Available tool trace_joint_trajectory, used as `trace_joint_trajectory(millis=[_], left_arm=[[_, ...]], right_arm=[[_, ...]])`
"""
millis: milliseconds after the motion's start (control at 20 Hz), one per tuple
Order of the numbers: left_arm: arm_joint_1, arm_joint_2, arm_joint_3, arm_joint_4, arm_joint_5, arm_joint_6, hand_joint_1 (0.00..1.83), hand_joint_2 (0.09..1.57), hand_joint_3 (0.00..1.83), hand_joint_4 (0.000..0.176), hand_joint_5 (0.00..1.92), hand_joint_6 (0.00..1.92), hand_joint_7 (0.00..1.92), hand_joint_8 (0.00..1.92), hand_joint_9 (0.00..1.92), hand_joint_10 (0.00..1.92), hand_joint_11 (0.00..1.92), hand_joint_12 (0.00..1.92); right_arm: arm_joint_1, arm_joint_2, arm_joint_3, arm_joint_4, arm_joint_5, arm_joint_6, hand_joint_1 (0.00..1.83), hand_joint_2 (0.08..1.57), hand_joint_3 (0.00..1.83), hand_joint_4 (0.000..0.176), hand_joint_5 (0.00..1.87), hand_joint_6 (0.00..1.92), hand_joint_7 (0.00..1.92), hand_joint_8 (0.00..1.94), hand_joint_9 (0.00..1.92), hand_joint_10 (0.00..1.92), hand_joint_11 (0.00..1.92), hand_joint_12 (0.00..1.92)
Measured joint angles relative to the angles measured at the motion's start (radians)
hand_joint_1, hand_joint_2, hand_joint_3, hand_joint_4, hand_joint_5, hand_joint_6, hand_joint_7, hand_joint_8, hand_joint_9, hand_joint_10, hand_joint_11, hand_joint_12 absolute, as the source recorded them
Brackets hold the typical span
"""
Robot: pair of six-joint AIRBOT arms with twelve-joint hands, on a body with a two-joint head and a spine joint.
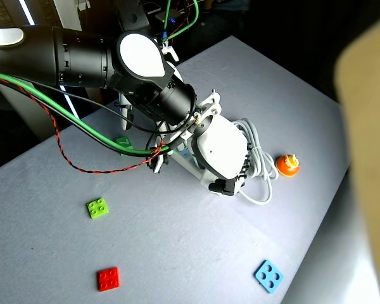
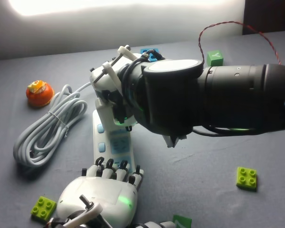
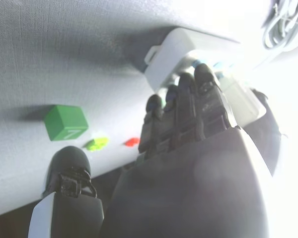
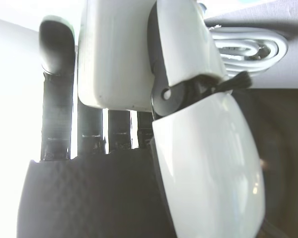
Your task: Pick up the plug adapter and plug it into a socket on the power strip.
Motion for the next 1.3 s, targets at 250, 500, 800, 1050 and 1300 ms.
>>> trace_joint_trajectory(millis=[250, 500, 800, 1050, 1300], left_arm=[[0.016, 0.000, -0.004, 0.014, -0.006, -0.001, 0.01, 1.22, 0.00, 0.000, 0.05, 0.00, 0.08, 0.00, 0.06, 0.00, 0.00, 0.19], [0.033, 0.001, -0.008, 0.018, -0.008, -0.002, 0.00, 1.22, 0.00, 0.000, 0.06, 0.00, 0.08, 0.00, 0.06, 0.00, 0.00, 0.19], [0.036, 0.001, -0.010, 0.025, -0.003, -0.002, 0.00, 1.22, 0.00, 0.000, 0.06, 0.00, 0.08, 0.00, 0.07, 0.00, 0.00, 0.22], [0.045, 0.001, -0.014, 0.031, -0.005, -0.002, 0.00, 1.23, 0.00, 0.000, 0.05, 0.00, 0.07, 0.00, 0.06, 0.00, 0.00, 0.22], [0.040, 0.001, -0.016, 0.028, -0.003, -0.002, 0.00, 1.23, 0.00, 0.000, 0.05, 0.00, 0.07, 0.00, 0.05, 0.00, 0.00, 0.18]], right_arm=[[-0.013, -0.008, 0.000, -0.023, -0.004, 0.000, 1.36, 1.18, 0.00, 0.000, 0.84, 0.90, 0.89, 1.25, 0.77, 1.53, 0.71, 1.59], [-0.023, -0.008, 0.000, -0.033, 0.005, -0.006, 1.36, 1.19, 0.00, 0.000, 0.81, 0.95, 0.86, 1.28, 0.77, 1.55, 0.72, 1.55], [-0.017, 0.016, -0.015, -0.018, 0.021, -0.015, 1.35, 1.21, 0.00, 0.000, 0.76, 1.04, 0.83, 1.32, 0.75, 1.58, 0.66, 1.60], [-0.016, 0.039, -0.024, -0.010, 0.048, -0.019, 1.35, 1.21, 0.00, 0.000, 0.76, 1.06, 0.82, 1.32, 0.74, 1.58, 0.63, 1.61], [-0.016, 0.055, -0.038, -0.010, 0.055, -0.026, 1.17, 1.26, 0.00, 0.000, 0.66, 1.38, 0.76, 1.39, 0.61, 1.27, 0.54, 1.59]])
